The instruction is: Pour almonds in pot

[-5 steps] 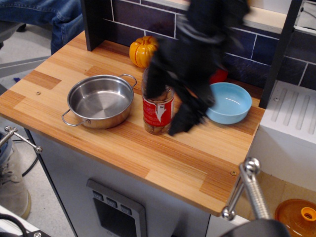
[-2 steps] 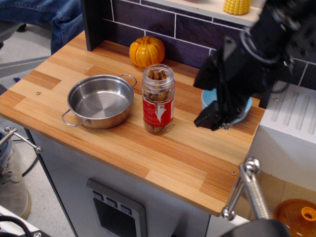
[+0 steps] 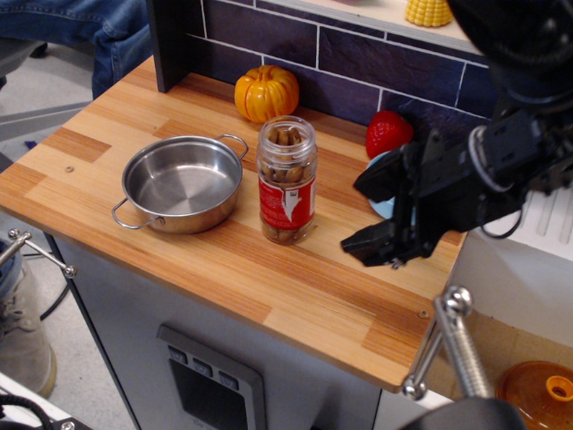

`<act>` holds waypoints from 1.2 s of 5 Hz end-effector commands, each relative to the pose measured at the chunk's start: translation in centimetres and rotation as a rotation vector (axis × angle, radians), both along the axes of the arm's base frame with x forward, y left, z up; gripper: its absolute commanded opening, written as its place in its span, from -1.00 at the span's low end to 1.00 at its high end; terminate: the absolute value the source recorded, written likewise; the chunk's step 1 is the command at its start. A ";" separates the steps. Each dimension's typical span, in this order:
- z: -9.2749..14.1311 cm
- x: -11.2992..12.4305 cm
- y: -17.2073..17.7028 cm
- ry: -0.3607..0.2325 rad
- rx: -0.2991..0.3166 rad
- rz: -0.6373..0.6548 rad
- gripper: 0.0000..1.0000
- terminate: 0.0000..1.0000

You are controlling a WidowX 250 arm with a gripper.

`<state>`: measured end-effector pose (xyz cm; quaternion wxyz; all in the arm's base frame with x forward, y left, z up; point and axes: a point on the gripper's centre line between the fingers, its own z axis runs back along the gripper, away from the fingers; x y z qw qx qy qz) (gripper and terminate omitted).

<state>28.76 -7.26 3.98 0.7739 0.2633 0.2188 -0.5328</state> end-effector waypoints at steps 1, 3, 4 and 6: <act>1.3 0.9 2.2 0.011 0.047 0.053 1.00 -1.00; 2.2 2.7 5.0 0.095 0.117 0.109 1.00 -1.00; 1.8 2.6 6.7 0.147 0.154 0.135 1.00 -1.00; 1.4 0.0 9.5 0.215 0.219 0.165 1.00 -1.00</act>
